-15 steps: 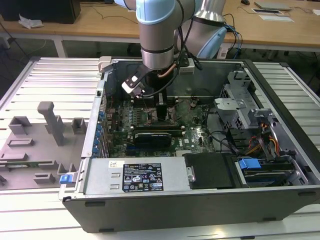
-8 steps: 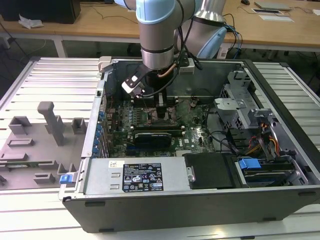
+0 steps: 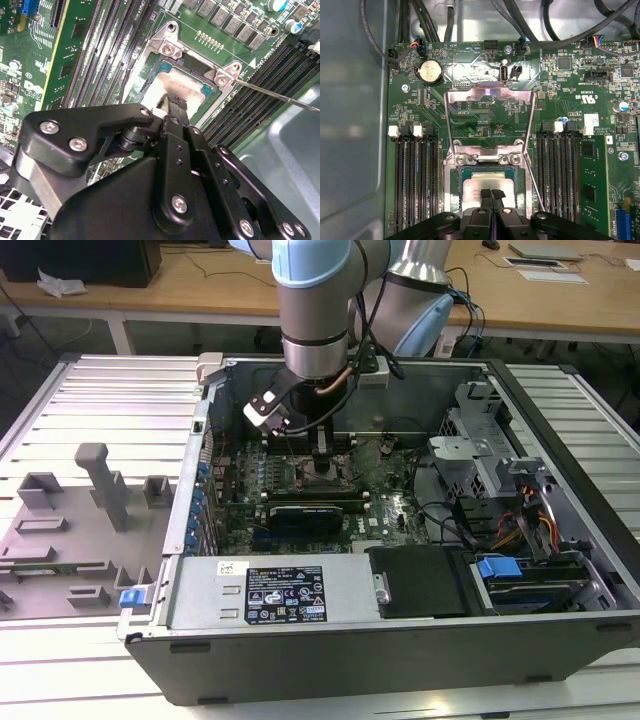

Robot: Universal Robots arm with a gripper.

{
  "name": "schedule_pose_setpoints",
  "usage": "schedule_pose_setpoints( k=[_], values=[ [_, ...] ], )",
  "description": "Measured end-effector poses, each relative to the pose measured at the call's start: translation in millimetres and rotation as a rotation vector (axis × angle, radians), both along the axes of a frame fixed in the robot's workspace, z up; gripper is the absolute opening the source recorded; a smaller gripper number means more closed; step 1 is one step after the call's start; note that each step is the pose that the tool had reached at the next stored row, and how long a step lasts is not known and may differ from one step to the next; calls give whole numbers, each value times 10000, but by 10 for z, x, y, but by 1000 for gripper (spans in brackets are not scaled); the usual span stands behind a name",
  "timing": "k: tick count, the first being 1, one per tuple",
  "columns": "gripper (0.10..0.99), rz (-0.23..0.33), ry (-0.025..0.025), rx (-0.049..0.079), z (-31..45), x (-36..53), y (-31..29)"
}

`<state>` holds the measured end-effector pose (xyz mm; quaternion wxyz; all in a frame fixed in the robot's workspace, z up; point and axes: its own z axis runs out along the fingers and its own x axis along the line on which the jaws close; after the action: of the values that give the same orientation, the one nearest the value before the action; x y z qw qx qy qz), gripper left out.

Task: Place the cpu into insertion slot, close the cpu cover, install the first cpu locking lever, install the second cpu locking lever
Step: 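Place the cpu into insertion slot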

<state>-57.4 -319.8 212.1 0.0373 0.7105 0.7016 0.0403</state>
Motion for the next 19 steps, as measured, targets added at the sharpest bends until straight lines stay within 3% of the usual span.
schedule_pose_setpoints(
  k=[5,7,11,19],
  values=[
    [106,-1,-3,-11,125,0,1],
    [106,0,-3,-15,232,1,1],
    [106,-1,-3,-20,352,0,1],
    [106,-1,-3,-20,362,0,1]
  ],
)
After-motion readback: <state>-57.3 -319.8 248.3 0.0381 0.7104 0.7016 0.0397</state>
